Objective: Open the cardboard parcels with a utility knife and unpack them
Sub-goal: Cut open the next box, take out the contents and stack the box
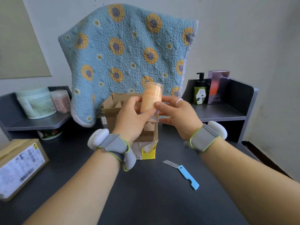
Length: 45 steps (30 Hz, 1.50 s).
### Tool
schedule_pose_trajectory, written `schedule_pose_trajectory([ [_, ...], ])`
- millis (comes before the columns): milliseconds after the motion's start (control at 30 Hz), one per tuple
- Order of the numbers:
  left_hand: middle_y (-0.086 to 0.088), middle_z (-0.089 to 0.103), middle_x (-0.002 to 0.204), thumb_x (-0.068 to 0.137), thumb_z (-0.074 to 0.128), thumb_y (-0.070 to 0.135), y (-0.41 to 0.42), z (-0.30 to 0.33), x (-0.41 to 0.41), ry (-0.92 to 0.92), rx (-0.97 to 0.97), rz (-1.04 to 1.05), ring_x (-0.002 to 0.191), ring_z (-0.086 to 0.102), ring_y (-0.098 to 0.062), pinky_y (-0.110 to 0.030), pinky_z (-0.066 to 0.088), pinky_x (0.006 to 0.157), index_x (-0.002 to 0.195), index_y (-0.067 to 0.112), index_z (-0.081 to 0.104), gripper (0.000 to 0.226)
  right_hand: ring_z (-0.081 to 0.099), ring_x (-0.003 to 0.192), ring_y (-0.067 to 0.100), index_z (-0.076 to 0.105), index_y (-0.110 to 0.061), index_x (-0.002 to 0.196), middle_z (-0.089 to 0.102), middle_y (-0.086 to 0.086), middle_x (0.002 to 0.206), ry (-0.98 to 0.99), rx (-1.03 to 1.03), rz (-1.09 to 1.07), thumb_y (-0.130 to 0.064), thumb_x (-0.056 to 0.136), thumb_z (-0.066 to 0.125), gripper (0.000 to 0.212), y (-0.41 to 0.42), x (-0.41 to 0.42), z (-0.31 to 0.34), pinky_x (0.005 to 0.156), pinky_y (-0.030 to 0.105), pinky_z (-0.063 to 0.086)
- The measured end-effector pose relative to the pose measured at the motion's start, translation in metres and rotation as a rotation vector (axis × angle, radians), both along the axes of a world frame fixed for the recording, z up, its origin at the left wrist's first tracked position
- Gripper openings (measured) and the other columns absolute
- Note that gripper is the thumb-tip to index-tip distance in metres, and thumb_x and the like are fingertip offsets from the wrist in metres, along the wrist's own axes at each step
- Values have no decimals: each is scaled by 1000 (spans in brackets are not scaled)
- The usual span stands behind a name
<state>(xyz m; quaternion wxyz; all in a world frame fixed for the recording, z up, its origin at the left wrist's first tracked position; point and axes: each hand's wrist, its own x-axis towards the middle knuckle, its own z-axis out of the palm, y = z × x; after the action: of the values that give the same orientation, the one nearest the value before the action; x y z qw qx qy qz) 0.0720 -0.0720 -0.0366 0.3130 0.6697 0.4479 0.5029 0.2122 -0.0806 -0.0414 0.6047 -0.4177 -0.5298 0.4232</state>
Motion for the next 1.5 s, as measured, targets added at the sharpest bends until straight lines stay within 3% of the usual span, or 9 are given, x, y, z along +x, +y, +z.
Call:
schedule_pose_trajectory([
  [133, -6, 68, 111, 85, 63, 22, 2, 2, 18, -56, -58, -116, 102, 65, -23, -49, 49, 94, 114, 22, 51, 32, 70, 73, 10, 61, -24, 99, 72, -2, 83, 43, 13, 74, -11, 87, 62, 18, -1, 13, 3, 69, 28, 60],
  [267, -6, 66, 114, 90, 55, 17, 12, 5, 40, 98, -17, -156, 107, 61, -22, -47, 47, 96, 118, 18, 54, 28, 69, 86, 18, 61, -10, 109, 70, 11, 100, -2, 20, 9, -8, 86, 63, 24, 3, 29, 4, 70, 29, 60],
  [367, -6, 65, 116, 90, 53, 13, 21, 8, 54, 232, 18, -112, 108, 60, -23, -43, 47, 97, 122, 15, 55, 32, 67, 98, 29, 61, -9, 109, 68, 16, 106, -77, 20, -155, -11, 82, 68, 28, 10, 38, 0, 81, 41, 58],
  [500, -9, 55, 130, 90, 54, 11, 34, 17, 72, 405, 37, -72, 118, 53, -24, -38, 40, 103, 130, 13, 50, 40, 63, 87, 17, 58, -14, 115, 64, -2, 92, -305, 26, -521, -23, 78, 71, 40, 32, 62, -3, 81, 33, 53],
  [667, -7, 58, 122, 90, 55, 13, 51, 27, 78, 504, 48, -49, 112, 55, -24, -34, 44, 97, 118, 15, 58, 29, 56, 100, 30, 59, -24, 106, 66, 7, 97, -608, -190, -752, -43, 76, 61, 36, 57, 88, -10, 85, 41, 49],
  [1033, 1, 65, 93, 88, 57, 14, 73, 24, 40, 510, 115, 44, 86, 58, -15, -22, 40, 74, 96, 21, 68, 15, 61, 91, 35, 53, -5, 102, 60, 16, 108, -574, -274, -796, -30, 85, 58, 31, 97, 89, -5, 69, 32, 41],
  [1267, 0, 64, 110, 91, 49, 7, 78, 20, 17, 510, 104, 72, 101, 57, -18, -26, 43, 85, 101, 21, 67, 25, 56, 101, 36, 50, -6, 117, 45, 15, 126, -512, -178, -907, -23, 89, 56, 34, 86, 71, -6, 80, 38, 43],
  [1367, 1, 63, 109, 92, 46, 5, 80, 20, 3, 466, 86, 112, 99, 56, -17, -25, 42, 80, 102, 21, 66, 27, 54, 83, 19, 56, -14, 108, 53, 7, 113, -513, 120, -807, -22, 88, 58, 22, 65, 41, -3, 72, 29, 41],
  [1500, 0, 63, 96, 88, 50, 0, 79, 19, -19, 440, 91, 166, 92, 58, -18, -23, 41, 79, 98, 17, 67, 26, 58, 70, 18, 66, -14, 89, 66, 4, 82, -802, 420, -297, -29, 86, 62, 16, 30, -12, 3, 68, 37, 50],
])
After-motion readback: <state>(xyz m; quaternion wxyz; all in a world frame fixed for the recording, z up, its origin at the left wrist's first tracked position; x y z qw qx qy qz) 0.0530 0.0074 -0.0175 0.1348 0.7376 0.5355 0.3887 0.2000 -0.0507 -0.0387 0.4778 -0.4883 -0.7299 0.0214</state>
